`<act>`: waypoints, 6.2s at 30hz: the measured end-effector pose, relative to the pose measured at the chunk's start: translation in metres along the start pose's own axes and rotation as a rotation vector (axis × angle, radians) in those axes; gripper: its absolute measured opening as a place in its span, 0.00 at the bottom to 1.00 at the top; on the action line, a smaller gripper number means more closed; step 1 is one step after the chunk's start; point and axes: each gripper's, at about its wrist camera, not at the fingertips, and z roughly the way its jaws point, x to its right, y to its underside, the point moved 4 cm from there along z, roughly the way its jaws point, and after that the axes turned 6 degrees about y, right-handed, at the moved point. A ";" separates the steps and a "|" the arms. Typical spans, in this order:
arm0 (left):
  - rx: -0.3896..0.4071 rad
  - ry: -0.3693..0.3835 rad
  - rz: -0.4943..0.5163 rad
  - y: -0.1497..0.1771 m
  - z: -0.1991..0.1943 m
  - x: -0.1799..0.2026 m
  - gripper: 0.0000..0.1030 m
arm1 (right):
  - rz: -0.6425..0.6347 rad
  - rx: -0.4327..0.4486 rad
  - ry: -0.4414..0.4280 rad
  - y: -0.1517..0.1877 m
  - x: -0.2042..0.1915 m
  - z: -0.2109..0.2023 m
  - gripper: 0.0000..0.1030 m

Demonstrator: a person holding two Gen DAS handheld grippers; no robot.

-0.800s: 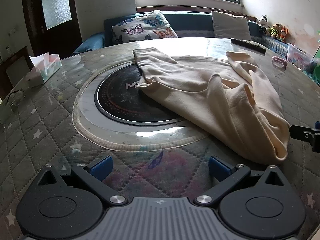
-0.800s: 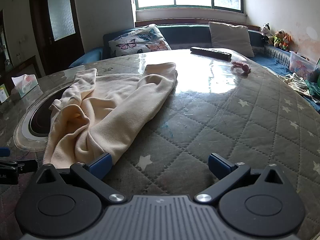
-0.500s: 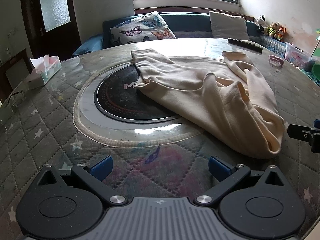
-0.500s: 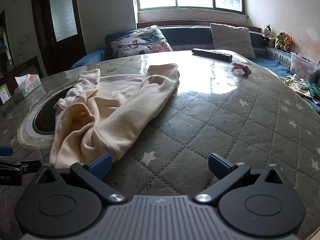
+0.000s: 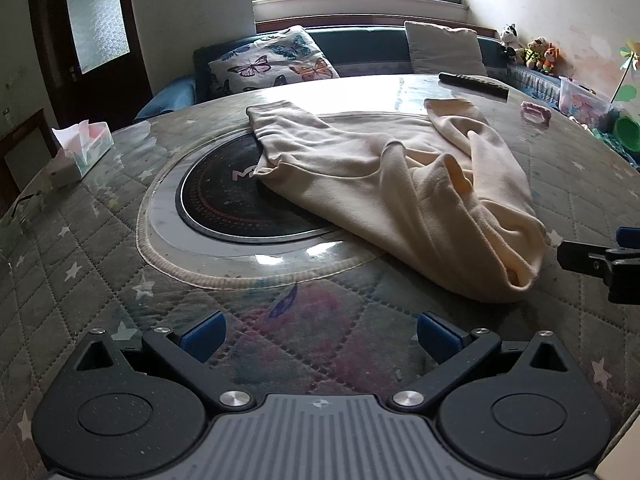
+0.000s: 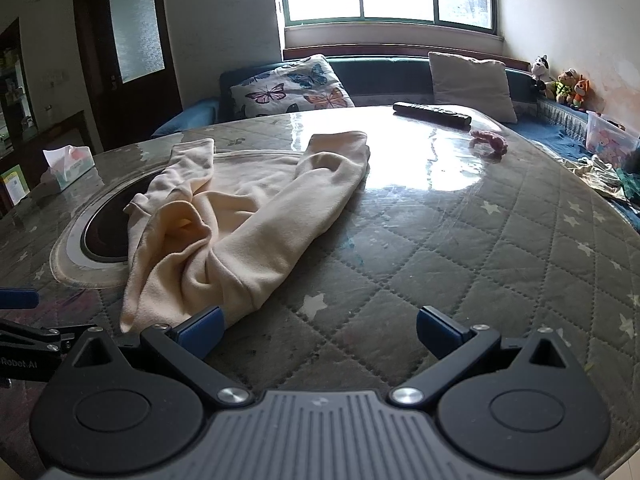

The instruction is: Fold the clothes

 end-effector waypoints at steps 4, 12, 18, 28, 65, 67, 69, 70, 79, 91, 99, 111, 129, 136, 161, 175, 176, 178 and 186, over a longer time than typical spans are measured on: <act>0.000 0.001 0.003 -0.001 0.000 0.001 1.00 | 0.001 0.000 -0.002 -0.001 0.000 0.000 1.00; 0.000 0.003 0.005 -0.003 0.001 0.003 1.00 | -0.007 -0.003 -0.009 -0.001 -0.003 0.002 1.00; 0.005 0.009 0.008 -0.007 0.002 0.004 1.00 | -0.007 -0.004 -0.011 -0.002 -0.004 0.003 1.00; 0.039 -0.002 0.001 -0.025 0.000 -0.002 1.00 | -0.017 -0.003 -0.016 -0.010 -0.005 0.011 1.00; -0.011 0.068 -0.008 -0.166 0.133 -0.009 0.62 | 0.184 -0.103 -0.094 -0.141 0.053 0.174 0.54; -0.029 0.073 -0.012 -0.164 0.138 -0.011 0.53 | 0.197 -0.105 -0.116 -0.143 0.055 0.179 0.47; -0.046 0.078 -0.014 -0.161 0.142 -0.013 0.43 | 0.198 -0.106 -0.124 -0.144 0.055 0.183 0.42; -0.051 0.083 -0.015 -0.160 0.144 -0.014 0.34 | 0.197 -0.103 -0.124 -0.145 0.055 0.184 0.38; -0.019 0.089 -0.038 -0.156 0.132 -0.026 0.05 | 0.198 -0.087 -0.135 -0.147 0.055 0.181 0.06; 0.018 0.120 -0.058 -0.163 0.114 -0.024 0.09 | 0.176 -0.057 -0.109 -0.148 0.061 0.156 0.07; -0.009 0.141 -0.003 -0.169 0.137 0.001 0.37 | 0.178 -0.049 -0.099 -0.156 0.066 0.174 0.19; -0.050 0.146 -0.009 -0.166 0.160 0.004 0.38 | 0.212 -0.090 -0.131 -0.159 0.069 0.207 0.26; 0.061 0.027 -0.089 -0.163 0.120 -0.039 0.02 | 0.176 0.079 0.003 -0.170 0.094 0.126 0.05; 0.105 -0.010 -0.118 -0.147 0.085 -0.059 0.02 | 0.235 0.103 0.116 -0.143 0.141 0.072 0.05; 0.051 -0.077 -0.347 0.000 -0.037 -0.123 0.02 | 0.316 -0.016 0.369 -0.017 0.220 0.028 0.05; 0.100 -0.046 -0.130 -0.023 -0.040 -0.097 0.23 | 0.285 -0.036 0.374 -0.024 0.214 0.041 0.11; 0.106 -0.033 -0.098 -0.029 -0.035 -0.090 0.24 | 0.288 -0.036 0.374 -0.024 0.215 0.042 0.12; 0.105 -0.011 -0.046 -0.039 -0.023 -0.077 0.25 | 0.288 -0.036 0.372 -0.024 0.214 0.041 0.12; 0.066 0.030 0.013 -0.067 0.033 -0.056 0.25 | 0.281 -0.025 0.367 -0.028 0.213 0.036 0.18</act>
